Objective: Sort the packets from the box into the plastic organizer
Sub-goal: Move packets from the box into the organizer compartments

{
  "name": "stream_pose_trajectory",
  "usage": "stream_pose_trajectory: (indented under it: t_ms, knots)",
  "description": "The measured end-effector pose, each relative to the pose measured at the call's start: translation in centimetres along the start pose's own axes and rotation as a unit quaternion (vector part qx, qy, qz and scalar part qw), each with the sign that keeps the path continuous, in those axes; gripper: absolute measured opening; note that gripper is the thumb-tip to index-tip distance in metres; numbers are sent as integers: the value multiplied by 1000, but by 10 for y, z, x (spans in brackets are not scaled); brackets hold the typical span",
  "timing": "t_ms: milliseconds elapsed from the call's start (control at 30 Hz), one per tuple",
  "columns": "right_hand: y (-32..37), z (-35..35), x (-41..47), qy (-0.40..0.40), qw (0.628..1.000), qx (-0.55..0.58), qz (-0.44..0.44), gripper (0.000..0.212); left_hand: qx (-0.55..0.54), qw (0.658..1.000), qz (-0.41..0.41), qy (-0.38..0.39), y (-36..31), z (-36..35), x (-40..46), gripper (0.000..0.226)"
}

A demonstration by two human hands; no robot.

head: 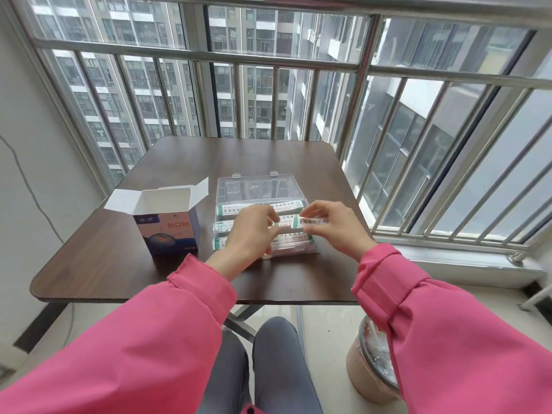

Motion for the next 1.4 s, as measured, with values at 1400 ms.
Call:
stream_pose_trajectory:
  t_ms: [1400]
  knots:
    - [-10,-13,9,4,987,-160,2,7,153,985,-11,74,2,-5,8,22]
Point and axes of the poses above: each hand's wrist, its own x-axis towards the middle knuckle, its own z-axis out of the back of the hand, y = z × x, the point moved 4 cm from there along x, towards the middle knuckle, and after that the axes turned 5 degrees about -z, right-handed, at the moved point
